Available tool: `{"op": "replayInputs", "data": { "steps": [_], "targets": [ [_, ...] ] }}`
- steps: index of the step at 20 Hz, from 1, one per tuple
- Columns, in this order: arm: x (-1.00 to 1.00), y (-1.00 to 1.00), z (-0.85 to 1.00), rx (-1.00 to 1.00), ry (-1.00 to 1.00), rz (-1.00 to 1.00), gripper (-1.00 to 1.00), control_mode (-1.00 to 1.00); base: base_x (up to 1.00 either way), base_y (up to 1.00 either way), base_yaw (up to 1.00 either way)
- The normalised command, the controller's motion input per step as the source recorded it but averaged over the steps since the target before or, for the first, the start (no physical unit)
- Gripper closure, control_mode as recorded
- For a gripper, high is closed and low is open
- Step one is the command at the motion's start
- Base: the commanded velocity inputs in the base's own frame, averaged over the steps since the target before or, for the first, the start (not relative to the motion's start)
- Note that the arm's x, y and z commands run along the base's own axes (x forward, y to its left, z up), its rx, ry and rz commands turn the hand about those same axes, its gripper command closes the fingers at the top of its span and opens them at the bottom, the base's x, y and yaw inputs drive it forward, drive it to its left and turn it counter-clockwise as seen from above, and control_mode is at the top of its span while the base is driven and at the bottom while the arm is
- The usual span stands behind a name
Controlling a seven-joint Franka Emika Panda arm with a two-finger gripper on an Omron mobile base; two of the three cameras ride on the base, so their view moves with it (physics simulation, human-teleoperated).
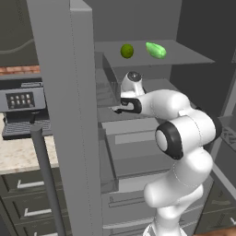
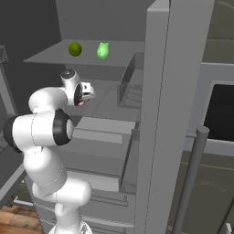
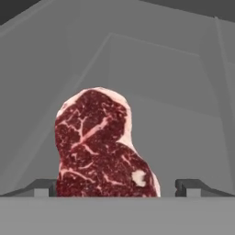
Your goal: Gather the lime and corn from the fridge and place them on a tray on the dining counter. Then gather the steaks from the fridge and place them on the other tray.
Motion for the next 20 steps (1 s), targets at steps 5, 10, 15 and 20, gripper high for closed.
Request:
{"op": "replayInputs", "data": {
  "steps": [5,10,15,20],
  "targets": [
    [-0.04,0.0,-0.67,0.0,0.06,0.0,-1.0,-1.0,0.0,0.0,0.0],
    [-0.24,0.03,-0.74,-0.01,0.01,0.0,1.0,-1.0,0.0,0.0,0.0],
    [-0.44,0.02,-0.49,0.0,-0.02,0.0,1.0,-1.0,0.0,0.0,0.0],
    [-0.74,-0.1,-0.04,0.02,-0.09,-0.05,1.0,-1.0,0.0,0.0,0.0]
  ]
}}
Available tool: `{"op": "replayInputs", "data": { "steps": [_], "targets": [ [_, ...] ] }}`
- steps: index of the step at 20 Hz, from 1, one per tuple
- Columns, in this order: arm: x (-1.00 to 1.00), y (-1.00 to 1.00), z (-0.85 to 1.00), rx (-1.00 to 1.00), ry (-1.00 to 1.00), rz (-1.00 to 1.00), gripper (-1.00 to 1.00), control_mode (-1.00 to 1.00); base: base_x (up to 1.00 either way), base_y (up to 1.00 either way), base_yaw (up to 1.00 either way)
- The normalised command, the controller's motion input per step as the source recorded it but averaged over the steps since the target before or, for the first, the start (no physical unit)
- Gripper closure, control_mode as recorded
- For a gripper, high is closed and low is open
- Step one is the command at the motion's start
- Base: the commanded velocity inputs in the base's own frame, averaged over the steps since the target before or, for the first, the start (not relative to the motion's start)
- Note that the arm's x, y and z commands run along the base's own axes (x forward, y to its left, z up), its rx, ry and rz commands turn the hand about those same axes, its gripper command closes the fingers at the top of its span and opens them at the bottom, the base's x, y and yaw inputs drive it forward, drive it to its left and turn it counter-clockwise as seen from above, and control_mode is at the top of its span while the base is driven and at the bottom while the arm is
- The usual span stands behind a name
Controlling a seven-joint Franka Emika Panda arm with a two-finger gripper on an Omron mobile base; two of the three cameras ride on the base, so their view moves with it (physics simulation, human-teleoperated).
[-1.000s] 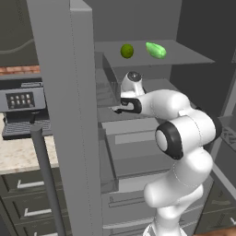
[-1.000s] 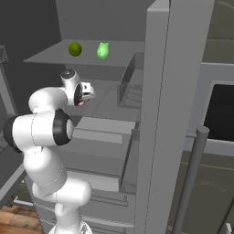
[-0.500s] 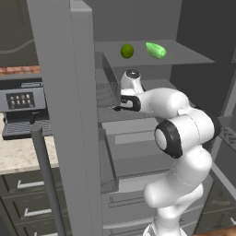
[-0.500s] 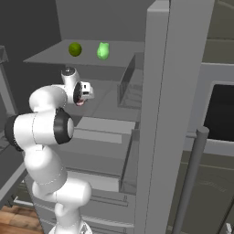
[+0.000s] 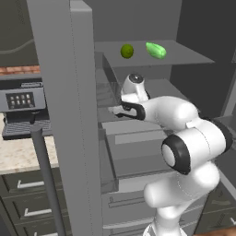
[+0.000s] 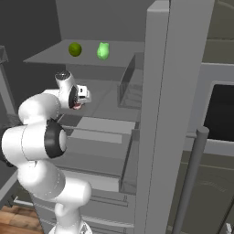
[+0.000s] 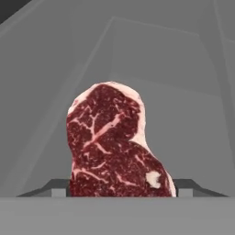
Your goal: Gather the lime and corn from the fridge and place them on a tray on the dining counter. Then gather the steaks from the fridge and place them on the other tray.
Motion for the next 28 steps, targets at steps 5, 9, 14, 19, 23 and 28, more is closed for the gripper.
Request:
{"op": "replayInputs", "data": {
  "steps": [5,9,14,19,23,28],
  "targets": [
    [-0.71,-0.16,0.39,0.0,-0.1,-0.08,1.0,-1.0,0.0,0.0,0.0],
    [-0.67,-0.27,0.96,0.0,-0.05,-0.13,1.0,-1.0,0.0,0.0,0.0],
    [-0.78,-0.22,0.88,0.01,0.0,-0.12,1.0,-1.0,0.0,0.0,0.0],
    [-0.99,-0.19,0.47,0.06,0.0,-0.07,1.0,-1.0,0.0,0.0,0.0],
    [-1.0,-0.29,0.27,0.1,0.0,-0.06,1.0,-1.0,0.0,0.0,0.0],
    [-0.99,-0.38,0.13,0.1,0.0,-0.05,1.0,-1.0,0.0,0.0,0.0]
  ]
}}
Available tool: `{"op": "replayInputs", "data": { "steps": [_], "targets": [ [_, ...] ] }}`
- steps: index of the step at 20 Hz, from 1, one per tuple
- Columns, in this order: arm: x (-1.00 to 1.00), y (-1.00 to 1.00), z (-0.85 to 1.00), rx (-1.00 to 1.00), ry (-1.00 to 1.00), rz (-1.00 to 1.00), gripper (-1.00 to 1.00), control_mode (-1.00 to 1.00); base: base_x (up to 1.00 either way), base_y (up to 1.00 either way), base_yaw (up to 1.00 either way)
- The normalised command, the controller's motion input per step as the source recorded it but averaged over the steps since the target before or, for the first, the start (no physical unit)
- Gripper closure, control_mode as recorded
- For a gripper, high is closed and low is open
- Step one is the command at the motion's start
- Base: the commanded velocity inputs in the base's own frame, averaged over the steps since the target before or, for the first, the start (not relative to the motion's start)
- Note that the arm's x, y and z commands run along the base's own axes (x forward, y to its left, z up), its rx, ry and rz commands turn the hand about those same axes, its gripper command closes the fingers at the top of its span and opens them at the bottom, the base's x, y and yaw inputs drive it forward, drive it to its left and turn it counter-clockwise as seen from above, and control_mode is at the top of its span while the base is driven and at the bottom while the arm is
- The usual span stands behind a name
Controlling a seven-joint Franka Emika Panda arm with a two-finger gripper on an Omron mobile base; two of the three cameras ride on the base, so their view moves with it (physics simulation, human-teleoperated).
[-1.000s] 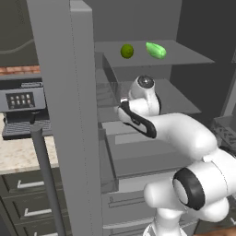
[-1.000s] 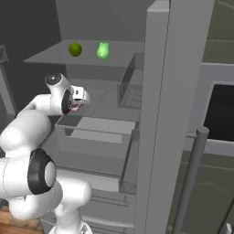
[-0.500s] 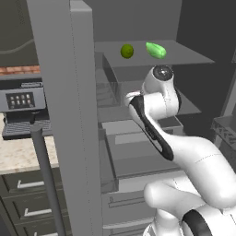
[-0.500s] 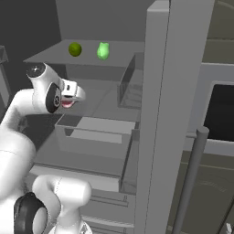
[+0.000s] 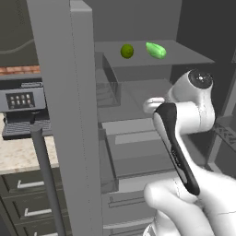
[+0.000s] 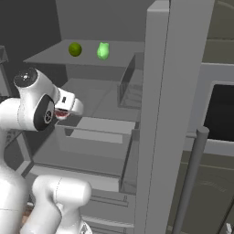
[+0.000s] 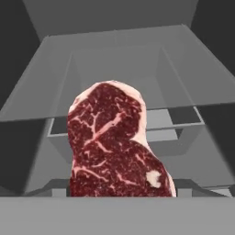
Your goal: Gather the lime and corn from the fridge and place them on a tray on the dining counter. Then gather the steaks from the fridge and place them on the other tray.
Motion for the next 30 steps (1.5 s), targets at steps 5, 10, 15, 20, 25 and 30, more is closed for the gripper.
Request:
{"op": "replayInputs", "data": {
  "steps": [5,10,15,20,25,30],
  "targets": [
    [-0.98,-0.37,0.16,0.09,0.0,-0.04,1.0,-1.0,0.0,0.0,0.0],
    [-0.86,-0.22,0.35,0.05,0.03,-0.04,1.0,-1.0,0.0,0.0,0.0],
    [-0.86,-0.12,0.41,0.05,0.06,-0.04,1.0,-1.0,0.0,0.0,0.0],
    [-0.69,-0.01,0.14,0.02,0.07,-0.01,1.0,-1.0,0.0,0.0,0.0],
    [-0.2,0.02,0.0,0.0,0.02,0.0,1.0,-1.0,0.0,0.0,0.0],
    [-0.09,0.0,-0.01,0.0,0.0,0.0,1.0,-1.0,0.0,0.0,0.0]
  ]
}}
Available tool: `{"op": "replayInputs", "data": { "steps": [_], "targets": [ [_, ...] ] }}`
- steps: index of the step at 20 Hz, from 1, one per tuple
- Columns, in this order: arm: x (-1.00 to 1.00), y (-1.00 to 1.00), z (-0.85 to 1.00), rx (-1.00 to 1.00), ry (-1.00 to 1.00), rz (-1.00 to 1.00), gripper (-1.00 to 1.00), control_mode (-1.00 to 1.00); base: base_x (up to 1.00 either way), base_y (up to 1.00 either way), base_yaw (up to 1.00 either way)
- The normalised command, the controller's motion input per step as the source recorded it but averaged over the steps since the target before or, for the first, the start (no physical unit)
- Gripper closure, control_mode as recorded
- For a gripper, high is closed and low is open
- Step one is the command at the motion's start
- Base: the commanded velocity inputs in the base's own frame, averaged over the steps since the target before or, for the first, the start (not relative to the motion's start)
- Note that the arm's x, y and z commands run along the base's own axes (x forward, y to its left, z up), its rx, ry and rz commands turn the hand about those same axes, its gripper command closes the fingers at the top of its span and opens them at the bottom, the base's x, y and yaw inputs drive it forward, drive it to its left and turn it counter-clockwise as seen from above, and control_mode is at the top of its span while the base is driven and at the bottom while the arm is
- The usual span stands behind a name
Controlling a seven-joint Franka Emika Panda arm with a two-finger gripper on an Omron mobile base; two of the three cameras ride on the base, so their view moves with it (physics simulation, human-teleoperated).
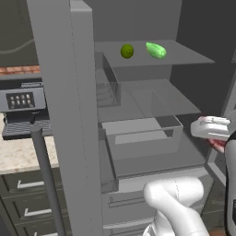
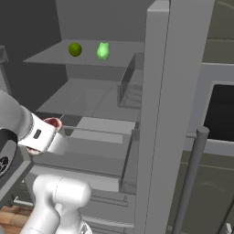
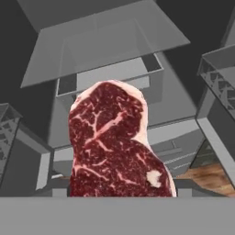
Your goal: Gather the lime and corn from the fridge and place them on a tray on the dining counter. Then gather the steaks from the fridge and place them on the other tray.
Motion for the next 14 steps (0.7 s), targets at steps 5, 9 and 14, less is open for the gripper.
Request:
{"op": "replayInputs", "data": {
  "steps": [5,9,14],
  "targets": [
    [-0.24,0.0,-0.08,0.0,0.0,-0.03,1.0,1.0,-0.49,0.0,-0.1],
    [0.0,0.0,0.0,0.0,0.0,0.0,1.0,1.0,-0.84,0.01,-0.27],
    [0.0,0.0,0.0,0.0,0.0,0.0,1.0,1.0,-0.86,0.0,-0.35]
  ]
}}
